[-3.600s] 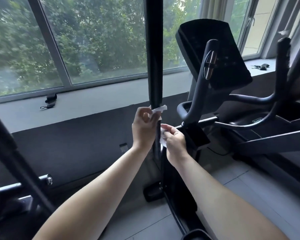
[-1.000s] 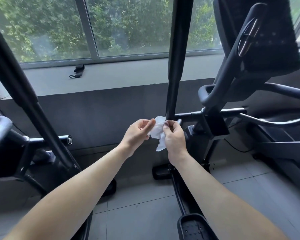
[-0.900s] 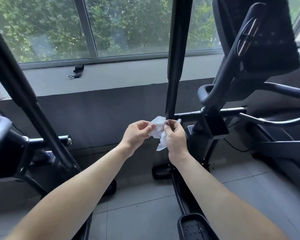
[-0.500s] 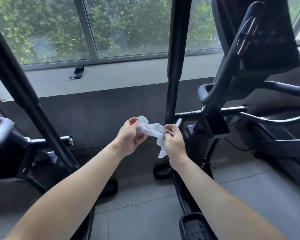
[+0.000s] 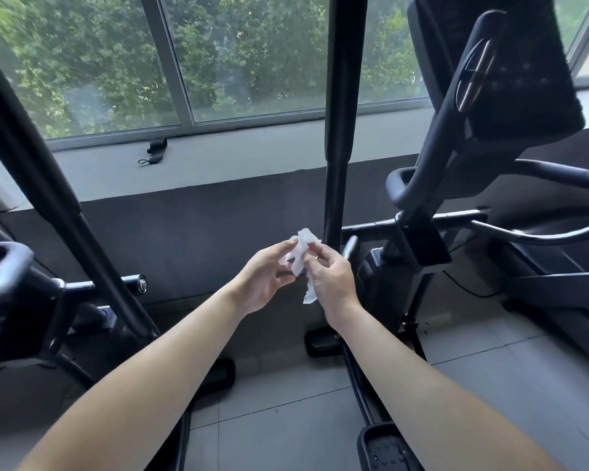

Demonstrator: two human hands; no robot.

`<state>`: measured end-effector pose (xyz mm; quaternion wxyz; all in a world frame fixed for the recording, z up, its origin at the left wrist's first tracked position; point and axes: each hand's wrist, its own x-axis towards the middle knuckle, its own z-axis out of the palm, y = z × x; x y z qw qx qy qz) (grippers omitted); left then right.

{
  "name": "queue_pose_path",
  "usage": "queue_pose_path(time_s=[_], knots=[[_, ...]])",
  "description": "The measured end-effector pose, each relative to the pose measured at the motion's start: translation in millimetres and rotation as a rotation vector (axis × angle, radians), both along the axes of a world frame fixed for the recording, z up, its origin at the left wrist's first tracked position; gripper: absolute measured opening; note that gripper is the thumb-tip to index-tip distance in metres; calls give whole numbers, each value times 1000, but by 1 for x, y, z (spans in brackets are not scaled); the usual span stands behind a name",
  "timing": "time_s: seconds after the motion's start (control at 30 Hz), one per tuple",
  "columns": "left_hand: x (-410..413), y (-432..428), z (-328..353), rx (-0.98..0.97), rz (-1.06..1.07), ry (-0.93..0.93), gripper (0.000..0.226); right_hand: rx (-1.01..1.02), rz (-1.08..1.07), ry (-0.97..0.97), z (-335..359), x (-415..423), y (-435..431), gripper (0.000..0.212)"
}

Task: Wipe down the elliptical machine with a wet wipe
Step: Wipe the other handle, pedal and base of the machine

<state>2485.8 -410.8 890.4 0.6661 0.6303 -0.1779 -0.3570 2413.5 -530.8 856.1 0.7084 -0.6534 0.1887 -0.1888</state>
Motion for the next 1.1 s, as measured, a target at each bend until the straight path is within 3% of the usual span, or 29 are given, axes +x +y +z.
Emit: queue_pose_path(time_s=[0.07, 0.17, 0.33, 0.43, 0.6, 0.93, 1.1], knots=[[-1, 1, 0, 112, -25, -209, 33, -5, 15, -20, 0, -1, -2, 24], [2, -1, -4, 177, 185, -379, 22, -16, 28, -40, 6, -6, -6, 26], [9, -23, 6, 24, 457, -499, 10, -62, -296, -119, 20, -8, -24, 19], [2, -48, 22, 3, 575, -671, 14, -32, -313, -121, 31, -2, -36, 28], [-21, -78, 29, -164, 535, -752, 11, -45, -140, -125, 37, 5, -49, 28], [-21, -75, -24, 59, 465, -927, 6, 54, -18, -66, 28, 2, -59, 29], [-19, -68, -48, 231, 365, -839, 10, 110, -8, -49, 30, -1, -59, 29]])
